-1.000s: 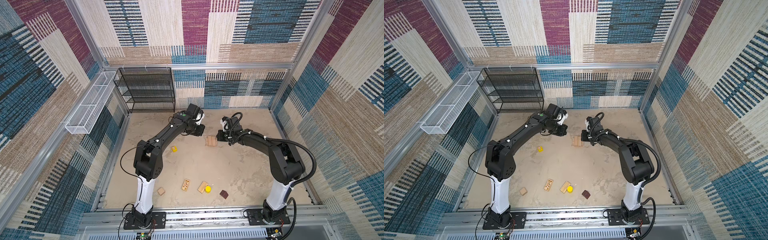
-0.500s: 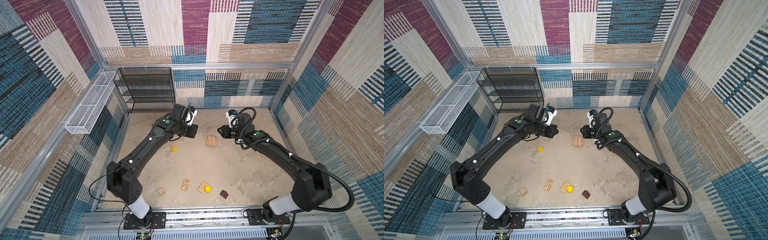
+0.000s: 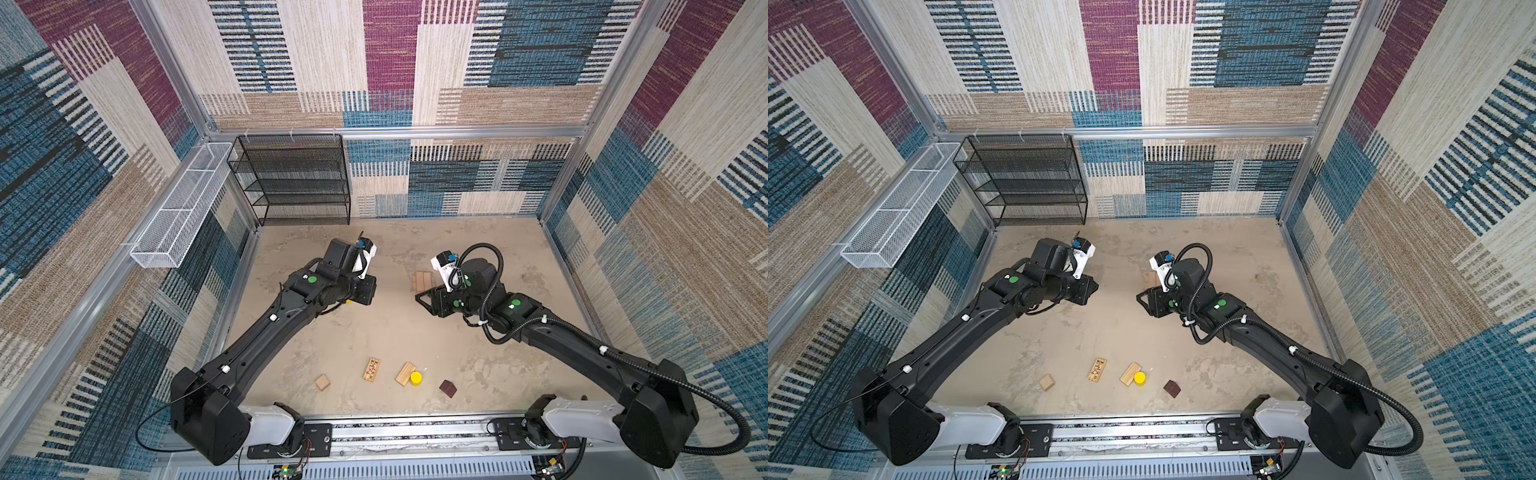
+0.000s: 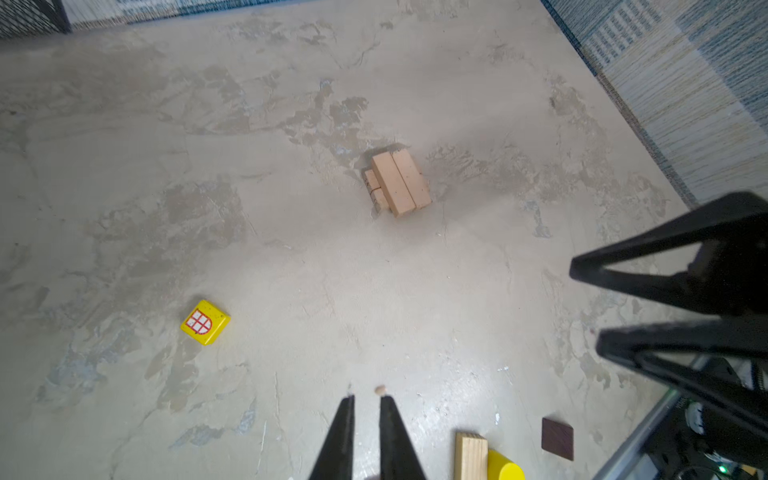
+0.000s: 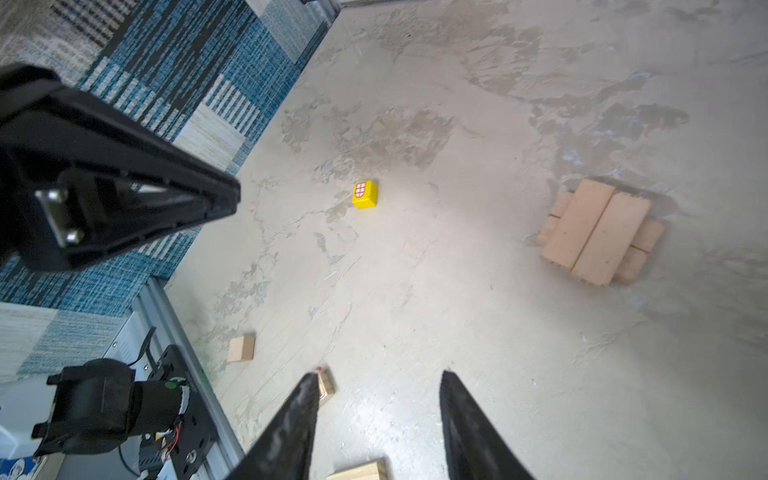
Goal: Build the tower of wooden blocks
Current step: 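Raise both grippers away from the stack, then move the open right gripper toward the nearer loose blocks while the left gripper hovers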
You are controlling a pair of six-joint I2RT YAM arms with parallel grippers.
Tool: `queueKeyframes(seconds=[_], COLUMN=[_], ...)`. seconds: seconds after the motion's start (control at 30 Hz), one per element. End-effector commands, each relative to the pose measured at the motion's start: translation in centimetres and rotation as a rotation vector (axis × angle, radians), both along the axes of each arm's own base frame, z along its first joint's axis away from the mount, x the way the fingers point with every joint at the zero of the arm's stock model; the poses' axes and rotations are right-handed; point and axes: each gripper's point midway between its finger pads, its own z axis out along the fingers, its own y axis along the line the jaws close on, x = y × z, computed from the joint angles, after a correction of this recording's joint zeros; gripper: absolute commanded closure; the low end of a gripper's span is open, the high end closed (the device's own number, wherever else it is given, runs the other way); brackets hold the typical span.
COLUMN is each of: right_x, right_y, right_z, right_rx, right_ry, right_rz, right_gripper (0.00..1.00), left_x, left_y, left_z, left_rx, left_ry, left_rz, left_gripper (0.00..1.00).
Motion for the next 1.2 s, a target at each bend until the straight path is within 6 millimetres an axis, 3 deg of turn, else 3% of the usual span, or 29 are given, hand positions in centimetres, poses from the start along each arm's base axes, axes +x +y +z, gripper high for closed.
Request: queueKeyframes(seconds=[0.0,0.17,0.5,0.63,0.7,0.77,0.9,1.17], right_x=[-0.6,-2.9,-5.5,-6.3,-6.4,-6.5,-7.0,-7.4], right_y=[0.8,2.8,4.7,5.1,5.3,5.6,6.6,8.4], right_z=[1.1,0.7,0.7,-0.3,-1.2,-1.9,-2.9,-3.5], right_rx=[0.015,-0.044,-0.1,-0.13,-0.162,-0.192,-0.224,-0.192], right_ry=[-0.061,-0.095,-0.184,-0.188,-0.184,-0.177,-0.16,-0.169], right_rz=[0.02,0.11,0.216,0.262,0.27,0.276,0.299,0.327], right_gripper=[0.5,0.42,0.41,0.41,0.34,0.33,0.3,0.25], left_x=[0.4,-0.2,0.3,0.2,0.1,-0.1,-0.3,-0.4], left_y=[0.0,0.0,1.8,1.9,2.0,2.1,2.3,3.8], left_z=[1.0,1.1,2.1,2.6,2.6,2.6,1.9,-2.2], left_rx=[-0.009,0.0,0.008,-0.023,-0.028,-0.03,-0.013,0.138], left_ry=[-0.055,-0.05,-0.073,-0.07,-0.064,-0.057,-0.05,0.037], left_rz=[-0.026,-0.06,-0.006,-0.004,0.0,0.002,-0.002,0.001], left_gripper=[0.81,0.78,0.75,0.75,0.75,0.75,0.73,0.7])
